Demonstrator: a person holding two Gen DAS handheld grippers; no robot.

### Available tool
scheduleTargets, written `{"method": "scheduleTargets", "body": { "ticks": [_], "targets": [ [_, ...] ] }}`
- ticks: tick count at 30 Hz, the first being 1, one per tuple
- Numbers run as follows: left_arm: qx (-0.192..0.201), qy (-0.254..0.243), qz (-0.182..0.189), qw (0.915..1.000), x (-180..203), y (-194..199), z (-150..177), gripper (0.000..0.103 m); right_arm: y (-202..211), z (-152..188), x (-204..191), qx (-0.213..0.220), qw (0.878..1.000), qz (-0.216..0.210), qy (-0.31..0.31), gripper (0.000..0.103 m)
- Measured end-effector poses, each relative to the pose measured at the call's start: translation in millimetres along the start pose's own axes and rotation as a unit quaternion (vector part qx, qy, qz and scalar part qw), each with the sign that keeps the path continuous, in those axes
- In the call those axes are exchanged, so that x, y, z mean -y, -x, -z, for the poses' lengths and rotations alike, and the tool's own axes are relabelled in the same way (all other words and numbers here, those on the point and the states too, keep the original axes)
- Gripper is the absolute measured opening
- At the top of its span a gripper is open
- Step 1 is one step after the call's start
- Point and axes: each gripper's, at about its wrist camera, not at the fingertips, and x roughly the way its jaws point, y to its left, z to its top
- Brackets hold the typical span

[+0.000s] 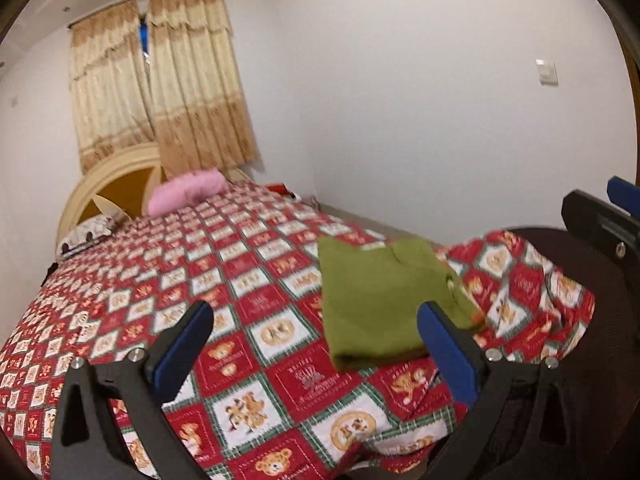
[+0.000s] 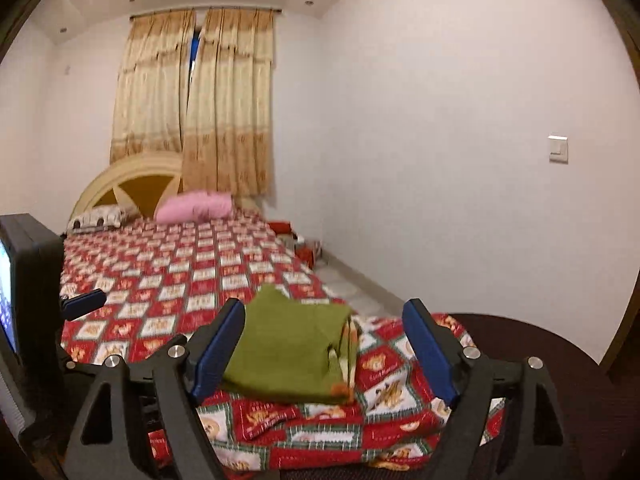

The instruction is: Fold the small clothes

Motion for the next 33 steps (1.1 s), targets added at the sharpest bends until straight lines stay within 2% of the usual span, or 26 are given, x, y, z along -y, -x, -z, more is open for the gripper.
{"method": "scheduleTargets", "body": {
  "ticks": [5, 14, 33],
  "targets": [
    [0.026, 0.023, 0.020, 0.9992, -6.8, 13.7, -8.4, 0.103, 15.4, -6.3, 1.3, 0.030, 0.999, 0.004, -0.013, 0.087],
    [0.043, 0.037, 0.039, 0.9976, -8.0, 19.6, -9.1, 0.103, 8.7, -5.0, 5.2, 0.009, 1.000, 0.004, -0.028, 0.088],
    [0.024, 0.036, 0.035, 0.9985, -4.3, 15.3, -5.6, 0.103, 9.7, -2.5, 8.1, 0.007, 1.000, 0.006, -0.030, 0.088]
  ]
}}
